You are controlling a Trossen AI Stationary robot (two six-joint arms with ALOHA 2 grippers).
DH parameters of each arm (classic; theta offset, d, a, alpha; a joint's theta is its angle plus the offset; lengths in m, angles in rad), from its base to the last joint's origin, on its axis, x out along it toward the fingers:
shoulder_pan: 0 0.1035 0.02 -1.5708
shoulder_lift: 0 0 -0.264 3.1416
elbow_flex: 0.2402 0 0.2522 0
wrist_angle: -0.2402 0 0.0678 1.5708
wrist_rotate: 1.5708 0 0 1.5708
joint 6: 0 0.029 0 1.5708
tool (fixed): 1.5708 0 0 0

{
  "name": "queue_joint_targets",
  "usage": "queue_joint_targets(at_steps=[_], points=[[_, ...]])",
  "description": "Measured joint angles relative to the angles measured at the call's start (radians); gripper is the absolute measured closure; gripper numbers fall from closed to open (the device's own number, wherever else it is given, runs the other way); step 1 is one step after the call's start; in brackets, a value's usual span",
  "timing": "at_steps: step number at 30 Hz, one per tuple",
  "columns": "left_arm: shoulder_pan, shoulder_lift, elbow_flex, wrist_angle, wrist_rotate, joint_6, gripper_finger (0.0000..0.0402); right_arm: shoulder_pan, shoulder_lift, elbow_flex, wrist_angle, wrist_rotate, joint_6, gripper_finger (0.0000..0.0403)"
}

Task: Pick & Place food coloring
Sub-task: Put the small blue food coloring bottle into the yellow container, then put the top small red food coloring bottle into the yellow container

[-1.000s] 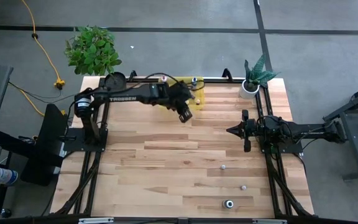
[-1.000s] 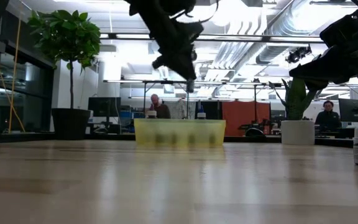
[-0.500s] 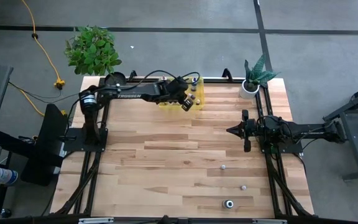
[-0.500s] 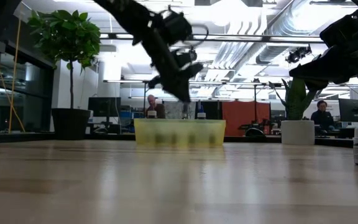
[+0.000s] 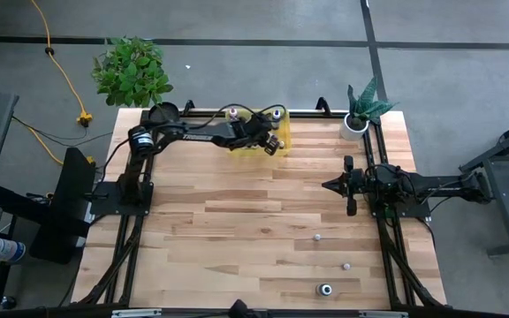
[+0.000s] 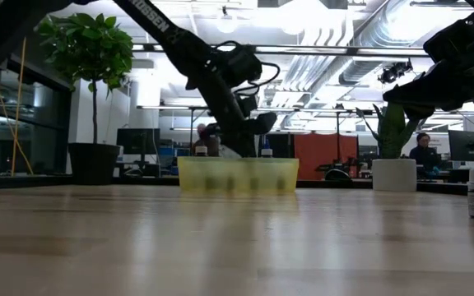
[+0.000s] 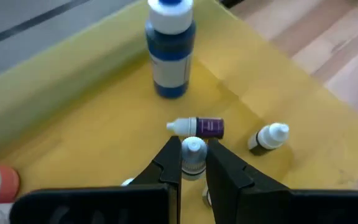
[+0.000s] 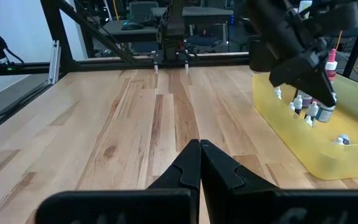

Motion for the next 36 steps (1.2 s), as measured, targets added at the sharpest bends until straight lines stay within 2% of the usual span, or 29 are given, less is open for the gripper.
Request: queue_joint_targets(at_steps=[15,27,36], points=[[0.018,0.025,0.000,0.009,-0.027,0.001,0.0364,0.000,0.000,0.000,0.000,0.001,0.000,0.0402],[0.032,0.025,0.000,0.012,0.013,0.008,0.0306,0.000,0.000,0.000,-0.001,0.001,0.000,0.0402],[0.032,0.025,0.000,0.011,0.013,0.011,0.0298,0.000,0.000,0.000,-0.001,0.001,0.000,0.0402]])
